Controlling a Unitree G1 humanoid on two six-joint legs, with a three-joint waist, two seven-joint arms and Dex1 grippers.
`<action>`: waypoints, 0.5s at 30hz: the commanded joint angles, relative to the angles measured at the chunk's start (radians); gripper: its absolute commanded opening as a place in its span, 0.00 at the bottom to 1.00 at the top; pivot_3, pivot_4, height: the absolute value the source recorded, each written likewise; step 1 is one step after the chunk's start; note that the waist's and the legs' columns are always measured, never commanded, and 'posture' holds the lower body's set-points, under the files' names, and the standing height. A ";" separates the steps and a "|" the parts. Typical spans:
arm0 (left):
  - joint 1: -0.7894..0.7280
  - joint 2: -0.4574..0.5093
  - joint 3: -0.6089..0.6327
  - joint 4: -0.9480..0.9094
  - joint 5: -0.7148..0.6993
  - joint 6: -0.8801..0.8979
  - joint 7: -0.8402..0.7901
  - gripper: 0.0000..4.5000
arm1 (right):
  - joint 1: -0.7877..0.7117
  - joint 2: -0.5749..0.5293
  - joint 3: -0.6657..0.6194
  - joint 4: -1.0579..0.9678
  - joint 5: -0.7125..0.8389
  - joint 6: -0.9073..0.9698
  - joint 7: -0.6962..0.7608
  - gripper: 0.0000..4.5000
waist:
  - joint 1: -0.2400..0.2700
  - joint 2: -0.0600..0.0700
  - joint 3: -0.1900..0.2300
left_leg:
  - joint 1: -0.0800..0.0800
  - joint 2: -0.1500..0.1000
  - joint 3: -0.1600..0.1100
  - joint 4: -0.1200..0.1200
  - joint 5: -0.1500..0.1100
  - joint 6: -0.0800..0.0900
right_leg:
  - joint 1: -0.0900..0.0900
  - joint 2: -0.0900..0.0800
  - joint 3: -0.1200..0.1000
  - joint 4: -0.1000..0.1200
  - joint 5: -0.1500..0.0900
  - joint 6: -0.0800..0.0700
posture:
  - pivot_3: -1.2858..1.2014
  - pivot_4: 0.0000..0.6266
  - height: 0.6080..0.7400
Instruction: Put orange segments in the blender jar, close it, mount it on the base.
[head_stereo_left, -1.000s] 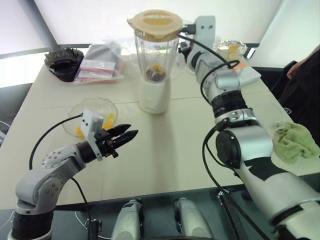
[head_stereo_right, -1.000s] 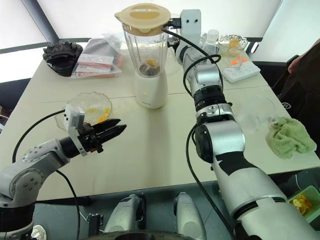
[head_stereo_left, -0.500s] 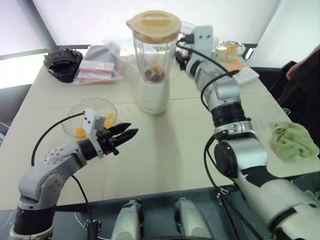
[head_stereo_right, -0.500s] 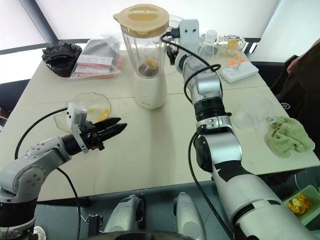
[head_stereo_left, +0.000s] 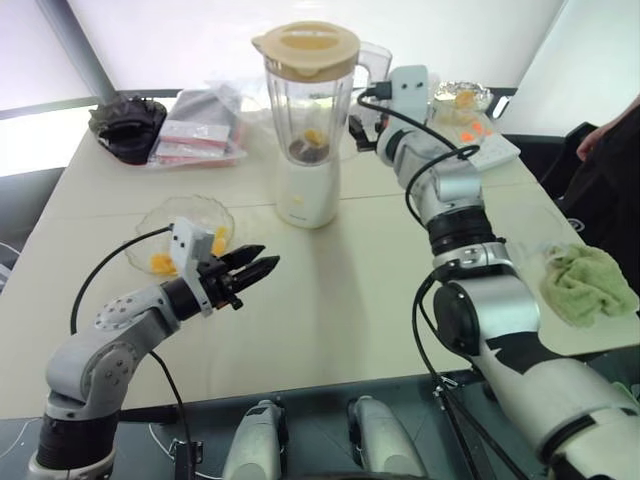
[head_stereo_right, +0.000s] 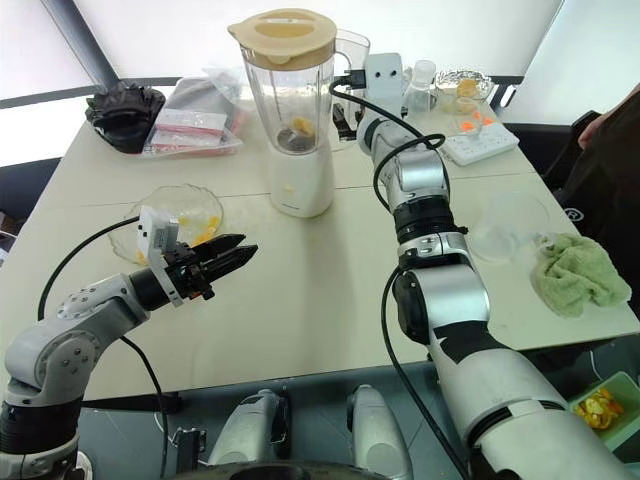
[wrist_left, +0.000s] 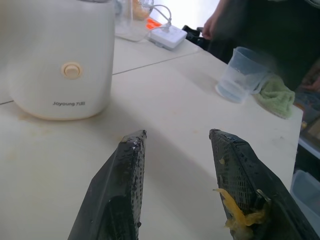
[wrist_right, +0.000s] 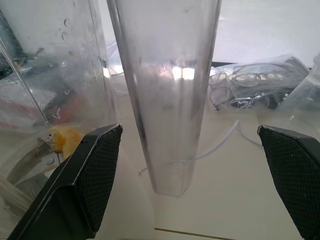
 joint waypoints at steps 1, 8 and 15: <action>-0.023 0.022 0.021 0.007 0.009 -0.024 -0.017 0.46 | 0.142 -0.048 0.024 -0.273 0.043 0.097 0.100 0.99 | 0.002 0.000 0.000 | 0.000 0.000 0.000 0.000 0.000 0.000 | 0.000 0.000 0.000 0.000 0.000 0.000 | 0.52 0.24 1.00; -0.015 0.050 0.055 0.016 0.037 -0.034 0.005 0.46 | 0.569 -0.204 0.046 -0.782 0.199 0.210 0.378 0.99 | -0.001 0.000 0.000 | 0.000 0.000 0.000 0.000 0.000 0.000 | 0.000 0.001 0.000 0.000 0.000 0.000 | 0.52 0.24 1.00; 0.045 0.045 0.100 -0.028 0.044 -0.063 0.032 0.46 | 0.828 -0.373 -0.069 -0.918 0.348 0.204 0.584 0.99 | -0.003 -0.001 0.000 | 0.004 0.001 0.000 0.001 0.000 0.000 | 0.003 0.002 0.001 0.000 -0.003 -0.004 | 0.52 0.24 1.00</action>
